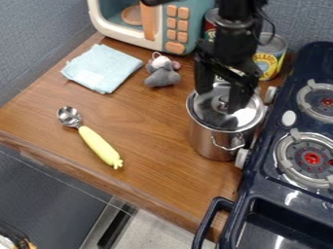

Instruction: Couvre la cocote

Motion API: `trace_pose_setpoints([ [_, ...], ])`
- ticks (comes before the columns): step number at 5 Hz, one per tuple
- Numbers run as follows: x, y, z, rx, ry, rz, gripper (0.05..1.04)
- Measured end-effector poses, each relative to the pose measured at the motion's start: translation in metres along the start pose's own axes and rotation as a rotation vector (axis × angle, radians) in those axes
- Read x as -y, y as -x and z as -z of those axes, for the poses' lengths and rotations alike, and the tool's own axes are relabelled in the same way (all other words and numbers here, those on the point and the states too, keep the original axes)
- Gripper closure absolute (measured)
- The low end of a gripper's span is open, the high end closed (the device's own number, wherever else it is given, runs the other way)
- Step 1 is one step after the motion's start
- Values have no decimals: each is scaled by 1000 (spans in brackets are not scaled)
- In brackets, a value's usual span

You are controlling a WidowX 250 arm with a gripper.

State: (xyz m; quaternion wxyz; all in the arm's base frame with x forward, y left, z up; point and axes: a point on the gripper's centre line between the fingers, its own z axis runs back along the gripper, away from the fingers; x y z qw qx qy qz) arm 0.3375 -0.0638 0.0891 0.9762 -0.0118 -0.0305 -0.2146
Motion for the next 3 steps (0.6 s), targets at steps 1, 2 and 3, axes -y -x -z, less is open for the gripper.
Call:
trace_pose_setpoints([
  [1,-10,14,-30,84,4,-49,83],
  [2,-25,31,-64,180,-4,-112,83],
  [3,-33,44,-76,184,-28,-153,83],
])
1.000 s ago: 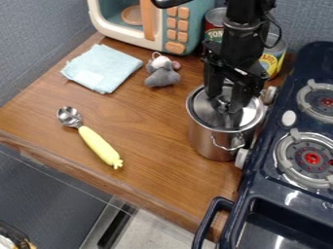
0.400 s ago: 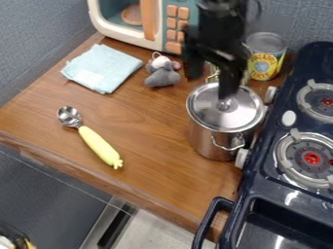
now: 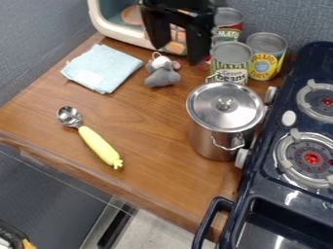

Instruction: Couvre la cocote

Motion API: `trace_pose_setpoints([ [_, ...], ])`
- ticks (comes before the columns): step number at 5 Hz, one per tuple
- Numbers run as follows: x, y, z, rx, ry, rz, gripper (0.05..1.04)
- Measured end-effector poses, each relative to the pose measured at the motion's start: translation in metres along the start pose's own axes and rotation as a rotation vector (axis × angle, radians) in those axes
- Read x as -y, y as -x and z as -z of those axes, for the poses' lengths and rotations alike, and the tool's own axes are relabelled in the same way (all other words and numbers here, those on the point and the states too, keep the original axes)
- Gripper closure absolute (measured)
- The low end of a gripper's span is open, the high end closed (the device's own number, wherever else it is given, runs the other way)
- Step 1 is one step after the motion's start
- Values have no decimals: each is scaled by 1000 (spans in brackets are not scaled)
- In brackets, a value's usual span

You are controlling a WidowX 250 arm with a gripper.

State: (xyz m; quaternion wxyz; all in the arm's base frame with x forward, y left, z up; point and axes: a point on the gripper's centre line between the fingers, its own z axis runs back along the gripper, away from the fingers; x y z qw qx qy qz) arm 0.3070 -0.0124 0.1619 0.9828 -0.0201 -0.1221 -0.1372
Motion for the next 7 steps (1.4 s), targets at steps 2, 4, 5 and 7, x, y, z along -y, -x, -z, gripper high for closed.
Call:
trace_pose_setpoints([
  [2,-29,10,24,-120,-133,-197,83],
  [4,-35,2,38,-178,-110,-204,83],
  [5,-35,2,38,-169,-90,-192,83],
  [7,-35,3,40,-200,-83,-157,83],
])
